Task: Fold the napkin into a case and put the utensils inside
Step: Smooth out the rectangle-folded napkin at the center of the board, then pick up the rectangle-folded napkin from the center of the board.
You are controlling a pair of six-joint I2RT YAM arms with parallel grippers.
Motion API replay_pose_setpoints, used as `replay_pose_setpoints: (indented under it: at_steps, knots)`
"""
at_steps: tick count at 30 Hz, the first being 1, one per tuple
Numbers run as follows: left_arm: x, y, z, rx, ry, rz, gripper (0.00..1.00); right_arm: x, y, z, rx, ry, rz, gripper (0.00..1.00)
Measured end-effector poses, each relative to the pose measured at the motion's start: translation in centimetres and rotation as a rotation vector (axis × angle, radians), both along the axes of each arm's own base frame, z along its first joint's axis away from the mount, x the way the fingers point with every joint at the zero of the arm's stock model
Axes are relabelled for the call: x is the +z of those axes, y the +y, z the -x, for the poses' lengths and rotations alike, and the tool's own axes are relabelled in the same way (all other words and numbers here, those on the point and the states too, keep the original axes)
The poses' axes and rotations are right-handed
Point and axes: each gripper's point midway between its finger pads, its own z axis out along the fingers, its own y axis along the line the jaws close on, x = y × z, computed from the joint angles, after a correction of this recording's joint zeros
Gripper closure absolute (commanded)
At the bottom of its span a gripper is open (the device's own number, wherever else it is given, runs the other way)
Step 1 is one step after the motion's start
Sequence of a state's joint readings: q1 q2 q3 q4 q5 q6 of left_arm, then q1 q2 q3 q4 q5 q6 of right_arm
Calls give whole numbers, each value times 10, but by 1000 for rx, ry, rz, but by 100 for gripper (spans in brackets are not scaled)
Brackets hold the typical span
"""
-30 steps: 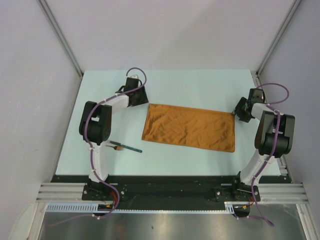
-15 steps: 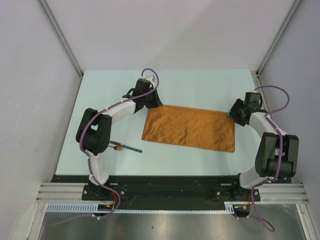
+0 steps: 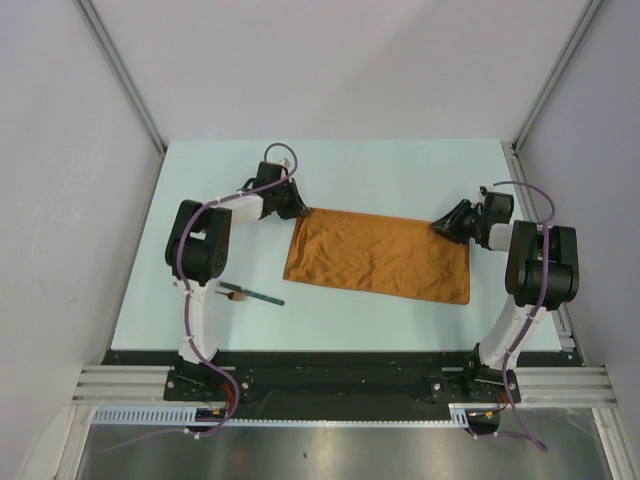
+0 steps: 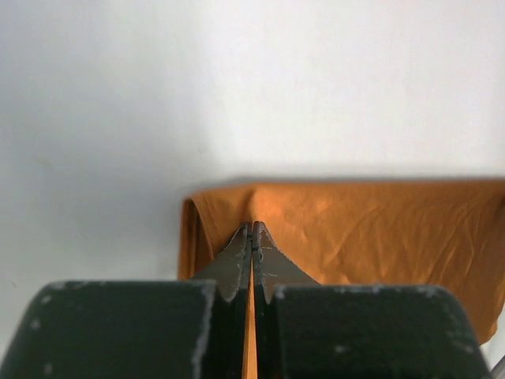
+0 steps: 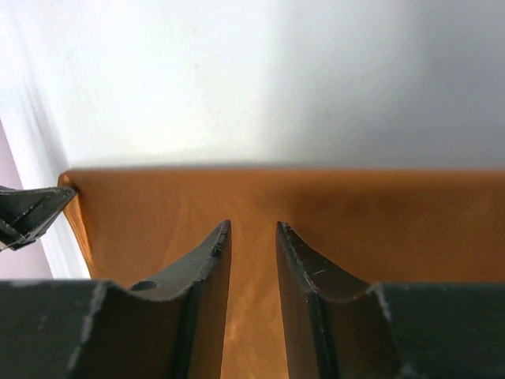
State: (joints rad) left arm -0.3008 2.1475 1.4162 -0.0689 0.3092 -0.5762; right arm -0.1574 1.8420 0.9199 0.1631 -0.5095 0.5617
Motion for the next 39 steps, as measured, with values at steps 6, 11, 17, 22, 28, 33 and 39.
replay_pose_setpoints:
  at_steps: [6, 11, 17, 22, 28, 33, 39]
  knots:
    - [-1, 5, -21, 24, 2, -10, 100, -7, -13, -18, 1, -20, -40, 61]
    - [-1, 12, -29, 39, -5, -64, 89, -1, -18, -34, 25, -43, -26, 39]
    - [14, 26, -25, 55, -20, -188, 56, 22, -34, -25, -24, 53, 143, 27]
    - [85, 10, -2, 36, -110, -156, 51, 84, -72, 14, -144, 68, 346, 26]
    - [181, -59, 96, -126, -241, 49, 48, 64, -94, 76, -187, 165, 476, 29]
    - [205, -99, 190, -327, -248, 172, 48, 11, -91, 122, -133, 336, 503, 32]
    - [198, -82, 248, -389, -236, 191, 46, -6, -92, 125, -99, 387, 533, 39]
